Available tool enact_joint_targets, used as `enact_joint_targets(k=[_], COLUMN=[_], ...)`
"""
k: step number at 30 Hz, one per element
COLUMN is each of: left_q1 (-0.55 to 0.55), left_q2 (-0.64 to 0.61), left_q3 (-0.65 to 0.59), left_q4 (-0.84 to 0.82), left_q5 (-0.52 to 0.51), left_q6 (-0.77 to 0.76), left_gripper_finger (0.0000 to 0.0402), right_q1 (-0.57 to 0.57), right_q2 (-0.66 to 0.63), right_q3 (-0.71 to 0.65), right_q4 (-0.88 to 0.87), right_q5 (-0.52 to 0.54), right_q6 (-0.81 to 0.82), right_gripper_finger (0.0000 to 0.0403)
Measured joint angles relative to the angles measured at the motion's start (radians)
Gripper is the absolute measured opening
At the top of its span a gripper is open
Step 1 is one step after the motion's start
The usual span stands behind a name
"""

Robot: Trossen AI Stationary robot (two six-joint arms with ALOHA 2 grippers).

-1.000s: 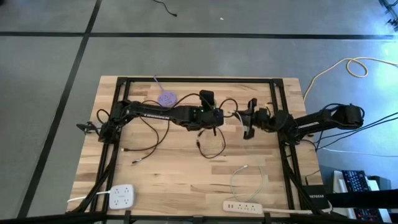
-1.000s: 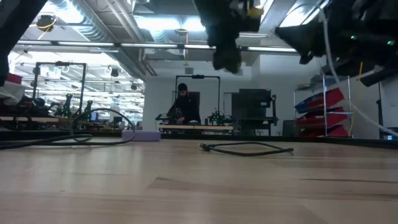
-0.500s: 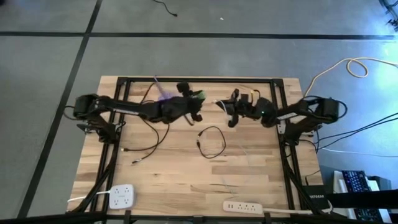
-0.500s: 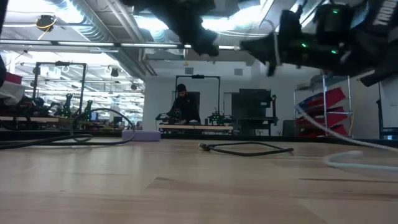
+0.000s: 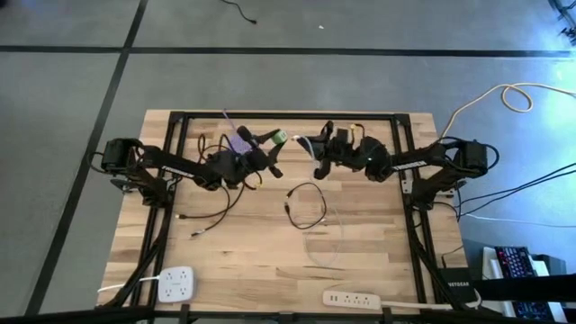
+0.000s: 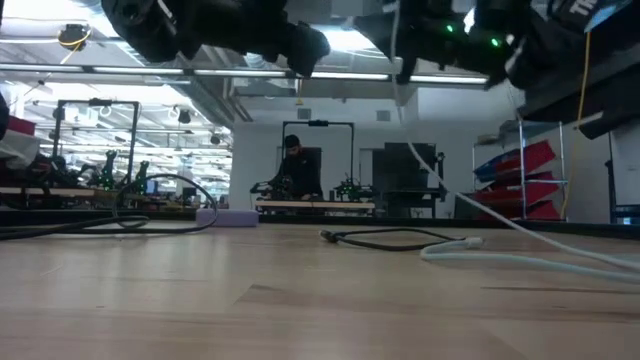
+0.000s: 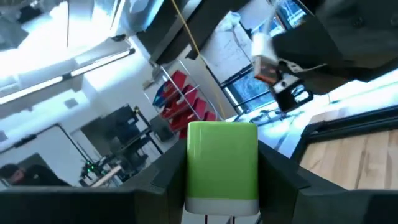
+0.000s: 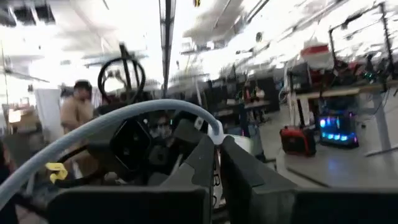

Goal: Insert USB
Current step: Insert the white usb cable into the green charger adapter

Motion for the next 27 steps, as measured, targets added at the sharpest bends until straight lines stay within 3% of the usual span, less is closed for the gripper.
enact_joint_targets(k=[6,9,17,27], left_q1=[-0.026,-0.044,-0.073,-0.073], left_q2=[0.000,0.000,0.000,0.000], left_q3=[0.000,0.000,0.000,0.000], left_q4=[0.021,0.040,0.028,0.016], left_q5=[-0.009,-0.032,-0.088,-0.133], left_q6=[0.046,0.080,0.235,0.242], left_gripper_finger=[0.0125,0.0125,0.0125,0.0125], right_q1=[0.087,0.102,0.142,0.149], right_q2=[0.017,0.016,0.016,0.016], right_q3=[0.077,0.077,0.077,0.077], right_q4=[-0.037,-0.020,-0.082,-0.228], right_q5=[0.147,0.203,0.206,0.226], right_q6=[-0.210,-0.227,-0.180,-0.299], right_gripper_finger=[0.0001,0.0001,0.0001,0.0001])
